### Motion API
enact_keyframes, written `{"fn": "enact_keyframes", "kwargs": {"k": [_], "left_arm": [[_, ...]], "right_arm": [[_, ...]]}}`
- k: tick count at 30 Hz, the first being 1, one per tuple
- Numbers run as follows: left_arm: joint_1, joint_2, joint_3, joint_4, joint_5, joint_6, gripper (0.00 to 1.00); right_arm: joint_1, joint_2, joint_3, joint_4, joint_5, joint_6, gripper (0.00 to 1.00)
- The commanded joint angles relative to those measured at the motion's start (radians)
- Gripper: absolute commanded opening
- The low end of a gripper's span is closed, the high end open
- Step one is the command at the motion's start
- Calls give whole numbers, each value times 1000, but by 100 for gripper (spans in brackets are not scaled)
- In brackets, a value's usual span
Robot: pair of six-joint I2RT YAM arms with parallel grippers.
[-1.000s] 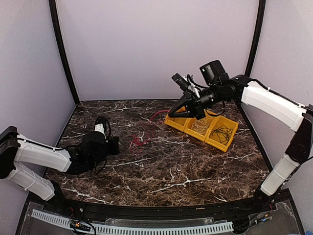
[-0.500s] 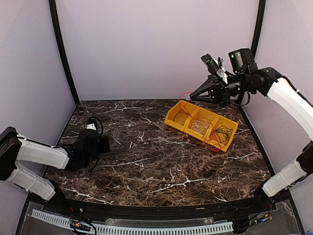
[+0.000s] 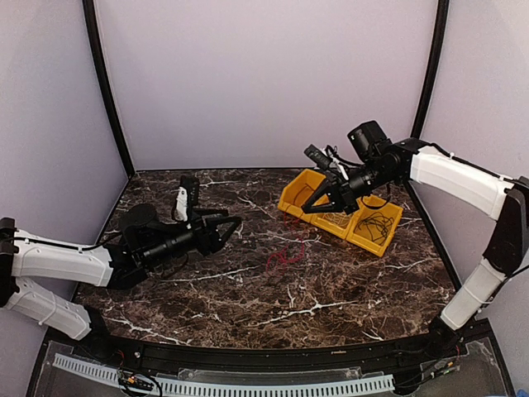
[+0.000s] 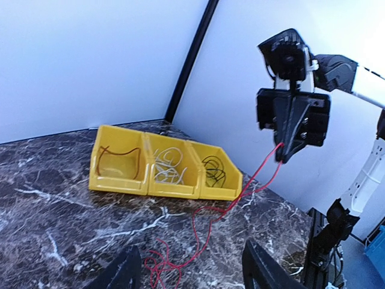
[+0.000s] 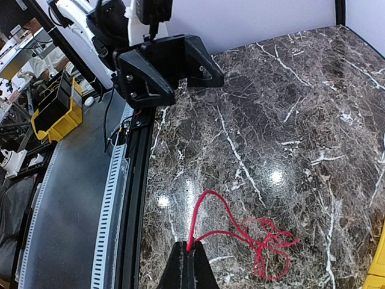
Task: Untangle the cables
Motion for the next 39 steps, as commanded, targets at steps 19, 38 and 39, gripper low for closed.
{"fn": "enact_keyframes", "kwargs": {"k": [19,38,39], "left_arm": [[-100,411,362,49,11,43,43],[-101,493,299,336,104,18,47],[-101,476,289,332,99,15,47]], "right_arm": [[94,55,43,20,-43,33,0],[96,30,36,13,-27,28,0],[97,32,36,14,-26,27,0]]}}
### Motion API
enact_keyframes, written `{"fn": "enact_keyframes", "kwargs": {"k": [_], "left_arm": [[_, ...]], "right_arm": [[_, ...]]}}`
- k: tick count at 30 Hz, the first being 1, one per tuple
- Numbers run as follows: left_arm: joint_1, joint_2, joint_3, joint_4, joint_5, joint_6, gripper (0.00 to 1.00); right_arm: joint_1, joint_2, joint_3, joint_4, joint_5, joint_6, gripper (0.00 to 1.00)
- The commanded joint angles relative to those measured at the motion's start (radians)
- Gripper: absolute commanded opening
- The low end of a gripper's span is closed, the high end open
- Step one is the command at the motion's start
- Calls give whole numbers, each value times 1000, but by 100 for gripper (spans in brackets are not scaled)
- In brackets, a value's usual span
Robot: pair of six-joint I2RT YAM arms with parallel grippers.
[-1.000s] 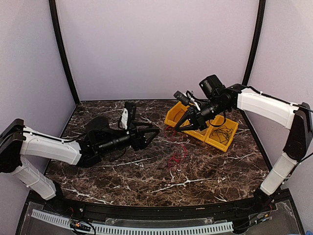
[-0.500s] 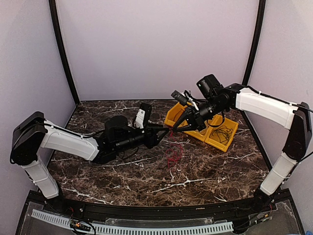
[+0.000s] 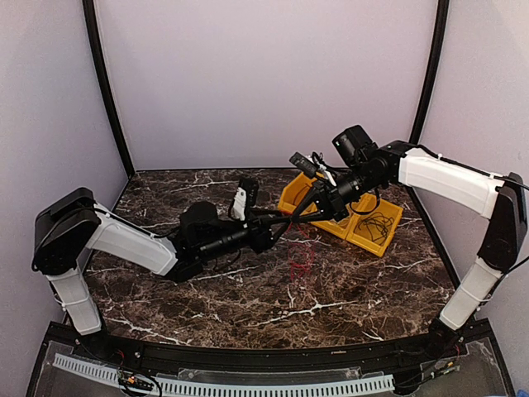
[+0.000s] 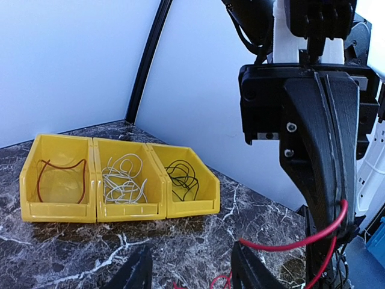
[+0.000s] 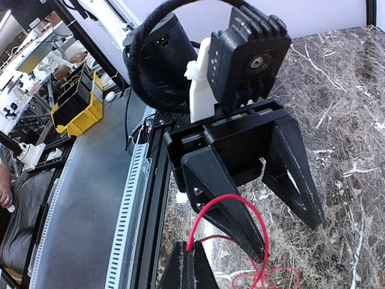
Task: Untangle the cables
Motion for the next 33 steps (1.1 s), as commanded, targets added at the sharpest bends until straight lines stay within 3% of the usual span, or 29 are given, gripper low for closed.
{"fn": "enact_keyframes", "kwargs": {"k": [1,7,23,33], "left_arm": [[-6,-75,-73,65,22,-21,47],[-6,-143,-106,-60,-7,-22,47],[-22,-326,-252,-154,17,-32,49],[-25,-257,-157,-159,14,-1,49]], "right_arm": [[12,-23,15,8,11,0,0],[12,-6,44,-11,39,-24,0],[13,4,29,-5,83,-35,0],[24,7,39,-22,69,-42,0]]}}
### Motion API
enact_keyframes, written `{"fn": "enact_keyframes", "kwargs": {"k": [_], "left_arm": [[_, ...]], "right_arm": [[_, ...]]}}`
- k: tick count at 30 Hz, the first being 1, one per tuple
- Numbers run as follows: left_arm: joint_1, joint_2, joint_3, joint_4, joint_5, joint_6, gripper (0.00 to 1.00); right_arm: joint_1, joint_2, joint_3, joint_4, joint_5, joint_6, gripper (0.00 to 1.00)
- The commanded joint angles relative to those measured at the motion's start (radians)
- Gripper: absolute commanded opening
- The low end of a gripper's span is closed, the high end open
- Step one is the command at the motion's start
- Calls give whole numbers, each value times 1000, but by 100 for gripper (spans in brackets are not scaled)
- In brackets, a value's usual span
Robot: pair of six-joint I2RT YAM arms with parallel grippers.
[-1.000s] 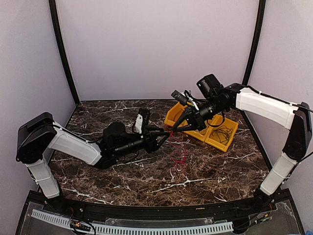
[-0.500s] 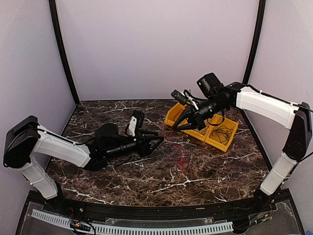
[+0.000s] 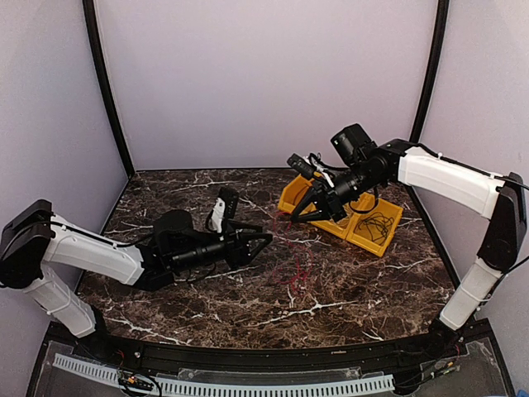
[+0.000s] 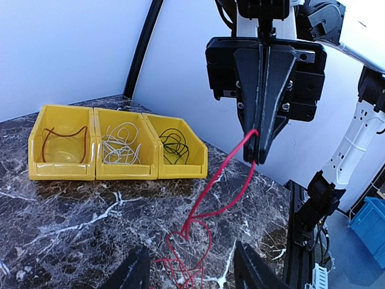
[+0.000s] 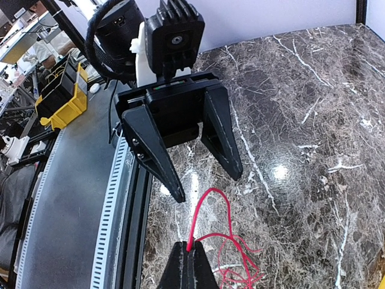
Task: Untangle the cables
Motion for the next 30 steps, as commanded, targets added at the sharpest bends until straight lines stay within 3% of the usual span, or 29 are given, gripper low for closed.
{"fn": "enact_keyframes", "kwargs": {"k": [1,6,11,16,23,30], "left_arm": [[-5,43,71,2,-6,21,49],[-5,106,147,10,-15,21,49],[-5,185,227,-18,-123,38,45],[9,279,256,58,-222,22,40],[20,487,378,238,-253,20,41],[80,670,501,116,-460,-6,39]], "right_arm": [[14,4,21,-10,-18,-8,0],[16,2,19,-21,-31,-13,0],[20,-6,48,-67,-77,-49,0],[20,-23,112,-152,-95,-85,0],[21,8,314,-295,-155,-139,0],[21,-19,413,-325,-202,-160,0]]}}
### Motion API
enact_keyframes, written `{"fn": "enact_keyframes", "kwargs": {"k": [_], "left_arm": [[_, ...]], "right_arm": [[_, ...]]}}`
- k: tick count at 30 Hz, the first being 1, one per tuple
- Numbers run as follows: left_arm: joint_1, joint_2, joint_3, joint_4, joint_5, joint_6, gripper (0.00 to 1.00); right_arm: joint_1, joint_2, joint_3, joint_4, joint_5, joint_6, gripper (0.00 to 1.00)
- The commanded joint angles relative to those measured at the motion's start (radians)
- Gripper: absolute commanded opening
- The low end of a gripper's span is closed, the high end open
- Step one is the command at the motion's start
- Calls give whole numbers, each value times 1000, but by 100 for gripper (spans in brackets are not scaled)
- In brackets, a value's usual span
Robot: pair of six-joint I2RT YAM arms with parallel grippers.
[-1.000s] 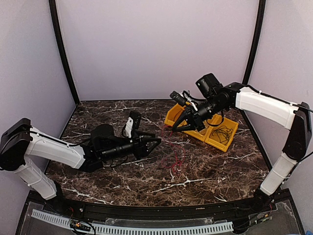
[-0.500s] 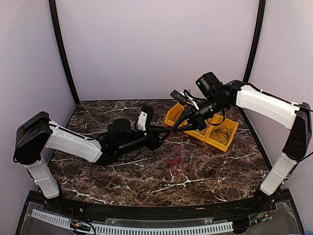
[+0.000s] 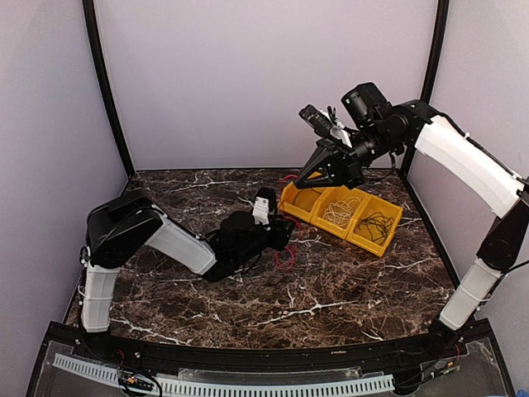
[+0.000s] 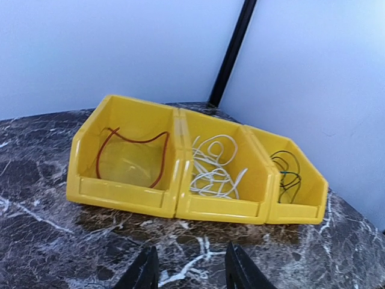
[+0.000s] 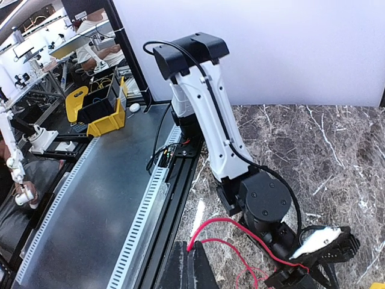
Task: Untangle the cables
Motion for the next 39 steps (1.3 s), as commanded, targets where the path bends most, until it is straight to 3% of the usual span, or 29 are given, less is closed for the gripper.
{"fn": "enact_keyframes", "kwargs": {"k": [1,6,11,15,19,23,28,32,39], "left_arm": [[89,63,42,-73,-114,-74,37],[201,61,-62,-101,-97,-202,34],[286,-48,-173,-131,-132,-196,33],[326,-136,-251,-118,-124,-181,31],[332,-212,-309,-83,-60,-157,29],[328,-302,-396,30,104,-168,33],[296,-435,-485,56,267,-150,37],[277,-515,-524,12,298,-134,39],[268,-609,-554,-110,264,-110,39]], "right_arm": [[8,-39,81,-42,-52,-28,0],[-61,-100,160,-51,-85,-31,0],[-158,-111,202,-84,-160,-37,0],[-167,-142,133,-57,-131,-35,0],[-167,-149,16,40,-77,32,0],[-167,-153,-107,161,-37,130,0],[-166,-138,-261,291,-47,209,0],[-153,-97,-328,362,-35,246,0],[-148,9,-297,361,21,241,0]]}}
